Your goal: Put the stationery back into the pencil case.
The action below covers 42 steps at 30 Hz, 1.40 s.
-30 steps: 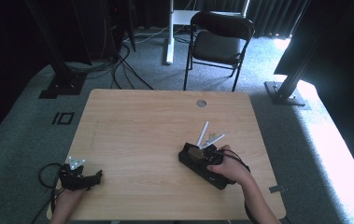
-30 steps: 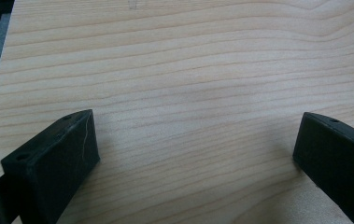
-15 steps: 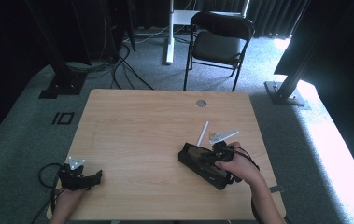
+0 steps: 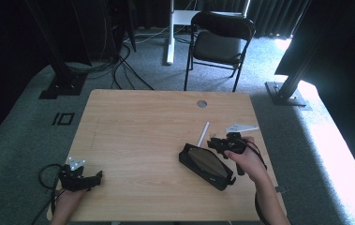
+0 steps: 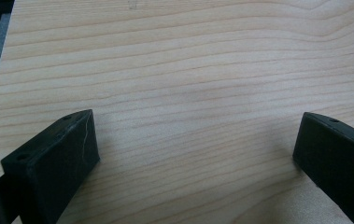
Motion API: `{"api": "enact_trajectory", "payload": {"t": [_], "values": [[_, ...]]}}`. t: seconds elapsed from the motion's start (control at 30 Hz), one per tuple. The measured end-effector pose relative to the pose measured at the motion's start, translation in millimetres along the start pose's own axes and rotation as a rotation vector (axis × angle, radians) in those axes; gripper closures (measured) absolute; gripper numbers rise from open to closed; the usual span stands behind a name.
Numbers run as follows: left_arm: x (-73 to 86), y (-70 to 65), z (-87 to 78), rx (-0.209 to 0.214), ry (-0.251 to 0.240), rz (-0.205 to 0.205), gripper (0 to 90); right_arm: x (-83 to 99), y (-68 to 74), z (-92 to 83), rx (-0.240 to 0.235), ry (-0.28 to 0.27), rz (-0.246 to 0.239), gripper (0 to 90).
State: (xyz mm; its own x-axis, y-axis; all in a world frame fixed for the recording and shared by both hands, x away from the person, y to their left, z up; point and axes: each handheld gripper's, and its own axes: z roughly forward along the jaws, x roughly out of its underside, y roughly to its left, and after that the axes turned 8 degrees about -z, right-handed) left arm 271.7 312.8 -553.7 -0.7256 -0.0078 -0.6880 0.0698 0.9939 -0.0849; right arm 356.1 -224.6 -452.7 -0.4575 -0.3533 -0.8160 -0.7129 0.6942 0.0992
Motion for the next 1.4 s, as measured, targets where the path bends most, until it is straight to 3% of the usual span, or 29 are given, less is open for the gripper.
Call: {"api": "enact_trajectory", "payload": {"t": [0.07,0.4,0.47,0.77,1.4], "values": [[0.0,0.0,0.0,0.0,0.0,0.0,0.4,0.7,-7.7,-0.5,0.06,-0.008,0.01,71.3],[0.0,0.0,0.0,0.0,0.0,0.0,0.4,9.0,-25.1,7.3,0.118,0.011,0.051,71.2],[0.0,0.0,0.0,0.0,0.0,0.0,0.4,11.2,-30.2,11.3,0.16,0.017,0.06,71.3],[0.0,0.0,0.0,0.0,0.0,0.0,0.4,15.4,-42.1,26.2,0.221,0.054,0.08,71.2],[0.0,0.0,0.0,0.0,0.0,0.0,0.4,25.6,-61.0,51.9,0.27,0.1,0.146,64.3]]}}
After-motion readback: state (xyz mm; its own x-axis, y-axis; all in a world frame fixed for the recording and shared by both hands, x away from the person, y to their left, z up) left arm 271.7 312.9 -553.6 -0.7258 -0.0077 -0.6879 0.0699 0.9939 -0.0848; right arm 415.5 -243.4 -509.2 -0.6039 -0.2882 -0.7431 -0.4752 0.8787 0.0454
